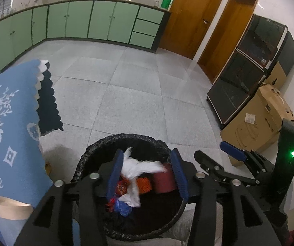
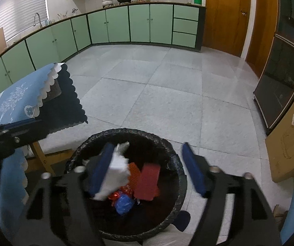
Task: Collect trash
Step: 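Open both grippers to drop the tissue and pad into the bin, then move both tools back over the paper cup and remaining red pad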
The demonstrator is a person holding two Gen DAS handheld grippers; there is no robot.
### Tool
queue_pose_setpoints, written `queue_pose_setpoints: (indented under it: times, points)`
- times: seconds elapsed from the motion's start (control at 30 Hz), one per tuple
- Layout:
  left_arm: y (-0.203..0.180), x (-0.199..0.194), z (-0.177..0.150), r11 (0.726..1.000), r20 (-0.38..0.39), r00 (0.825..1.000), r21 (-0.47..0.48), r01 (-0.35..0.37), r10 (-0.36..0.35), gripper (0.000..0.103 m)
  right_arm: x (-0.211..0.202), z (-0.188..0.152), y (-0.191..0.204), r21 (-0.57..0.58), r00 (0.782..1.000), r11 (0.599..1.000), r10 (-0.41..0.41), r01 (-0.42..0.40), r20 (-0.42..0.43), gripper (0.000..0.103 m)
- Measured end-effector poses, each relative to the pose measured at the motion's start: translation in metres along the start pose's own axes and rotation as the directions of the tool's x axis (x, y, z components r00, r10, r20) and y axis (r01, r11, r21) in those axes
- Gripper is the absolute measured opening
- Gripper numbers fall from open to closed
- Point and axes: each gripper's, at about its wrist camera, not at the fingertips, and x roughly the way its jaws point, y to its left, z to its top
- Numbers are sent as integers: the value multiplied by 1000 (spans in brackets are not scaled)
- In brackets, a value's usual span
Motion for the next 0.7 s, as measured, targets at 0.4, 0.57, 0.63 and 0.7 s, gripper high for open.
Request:
queue_pose_setpoints:
  times: [0.4,0.57,0.63,0.7]
  points:
    - [20,-84,5,996,169,982,-7,-86,86,65,-46,11,11,32,995,999,26,-29,92,91]
    - [53,-137,-11,974,253,941,-35,-222,223,67,-72,15,46,1,985,997,81,-82,152,92]
    - [68,-154,-20,958,270,920,-51,-282,285,68,-81,17,66,-19,978,994,113,-111,173,92]
    - [87,-168,-30,939,275,898,-83,-334,344,68,-88,17,85,-32,973,990,141,-138,184,92]
